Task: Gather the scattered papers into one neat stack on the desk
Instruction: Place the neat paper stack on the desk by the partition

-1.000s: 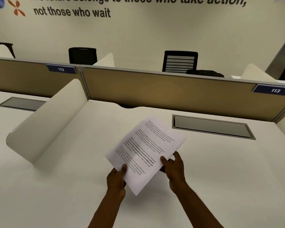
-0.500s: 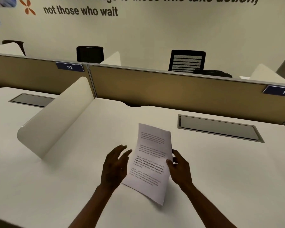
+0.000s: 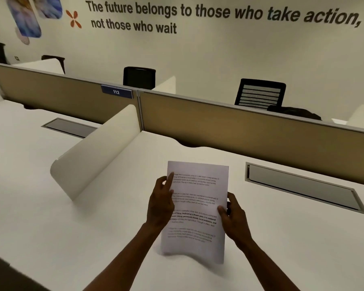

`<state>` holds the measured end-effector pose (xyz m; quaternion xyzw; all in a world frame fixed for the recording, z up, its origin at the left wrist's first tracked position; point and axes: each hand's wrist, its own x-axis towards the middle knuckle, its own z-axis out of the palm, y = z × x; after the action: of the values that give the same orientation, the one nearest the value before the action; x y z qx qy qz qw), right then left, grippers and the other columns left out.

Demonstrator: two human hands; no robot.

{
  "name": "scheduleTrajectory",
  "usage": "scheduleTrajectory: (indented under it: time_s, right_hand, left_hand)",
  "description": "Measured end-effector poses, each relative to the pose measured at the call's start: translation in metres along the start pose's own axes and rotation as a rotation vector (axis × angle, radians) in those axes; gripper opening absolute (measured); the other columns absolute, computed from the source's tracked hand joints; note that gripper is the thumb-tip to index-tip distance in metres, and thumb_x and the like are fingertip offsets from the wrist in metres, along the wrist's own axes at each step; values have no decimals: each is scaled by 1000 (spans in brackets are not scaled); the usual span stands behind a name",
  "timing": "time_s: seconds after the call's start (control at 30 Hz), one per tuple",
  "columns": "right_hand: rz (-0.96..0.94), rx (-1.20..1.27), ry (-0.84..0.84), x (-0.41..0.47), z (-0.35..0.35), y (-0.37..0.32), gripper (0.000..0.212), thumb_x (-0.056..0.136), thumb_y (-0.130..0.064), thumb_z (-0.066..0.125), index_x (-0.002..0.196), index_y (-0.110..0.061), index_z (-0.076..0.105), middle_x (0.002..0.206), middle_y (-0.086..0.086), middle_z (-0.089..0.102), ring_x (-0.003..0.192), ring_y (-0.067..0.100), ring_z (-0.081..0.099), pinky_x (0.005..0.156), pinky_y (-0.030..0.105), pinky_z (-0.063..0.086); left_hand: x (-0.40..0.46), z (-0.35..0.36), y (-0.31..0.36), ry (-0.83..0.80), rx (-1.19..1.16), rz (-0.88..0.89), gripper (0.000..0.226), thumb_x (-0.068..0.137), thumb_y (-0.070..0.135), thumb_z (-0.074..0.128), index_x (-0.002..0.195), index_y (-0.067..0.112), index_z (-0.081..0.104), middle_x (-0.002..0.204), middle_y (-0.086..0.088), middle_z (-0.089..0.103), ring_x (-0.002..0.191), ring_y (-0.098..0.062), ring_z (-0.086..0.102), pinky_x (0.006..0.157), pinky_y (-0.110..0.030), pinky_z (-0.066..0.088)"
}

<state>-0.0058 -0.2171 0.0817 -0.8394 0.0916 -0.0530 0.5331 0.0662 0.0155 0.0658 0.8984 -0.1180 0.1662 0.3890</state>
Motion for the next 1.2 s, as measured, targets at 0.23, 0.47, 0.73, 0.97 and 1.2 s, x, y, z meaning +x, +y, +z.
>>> scheduleTrajectory:
  time_s: [0.23, 0.47, 0.73, 0.97, 1.2]
  right_hand:
    - [165, 26, 7, 14, 55, -3, 38, 97, -16, 52, 132, -29, 43, 104, 6, 70, 88, 21, 69, 77, 40, 60]
    - [396, 162, 67, 44, 98, -5, 24, 93, -17, 58, 116, -26, 57, 96, 6, 69, 88, 23, 68, 84, 45, 58]
    - [627, 314, -50, 94, 140, -7, 17, 86, 3, 58, 88, -5, 73, 94, 20, 74, 81, 35, 73, 69, 44, 62]
    - [647, 295, 73, 138, 174, -14, 23, 85, -1, 59, 106, -6, 68, 101, 17, 71, 88, 36, 70, 81, 49, 60]
    - [525, 19, 165, 137, 199, -10, 29, 85, -2, 55, 109, -12, 68, 103, 6, 71, 95, 25, 66, 88, 38, 55]
  left_hand:
    - [1, -6, -42, -99, 50, -158, 68, 92, 5, 50, 153, 24, 27, 147, 0, 33, 104, -12, 60, 80, -27, 59]
    - [23, -14, -81, -93, 68, -249, 55, 94, 4, 50, 147, 15, 42, 148, -1, 39, 114, -19, 60, 89, -20, 48]
    - [93, -19, -122, -110, -28, -367, 54, 89, -4, 57, 142, 5, 49, 133, -11, 55, 109, -25, 62, 93, -28, 50]
    - [146, -17, -161, -111, -193, -652, 41, 88, 14, 70, 128, 8, 62, 127, -12, 65, 106, -21, 66, 84, -21, 45]
    - [142, -7, -199, -273, 45, -626, 55, 86, 37, 71, 132, 10, 58, 133, -9, 61, 124, -24, 55, 106, -36, 43]
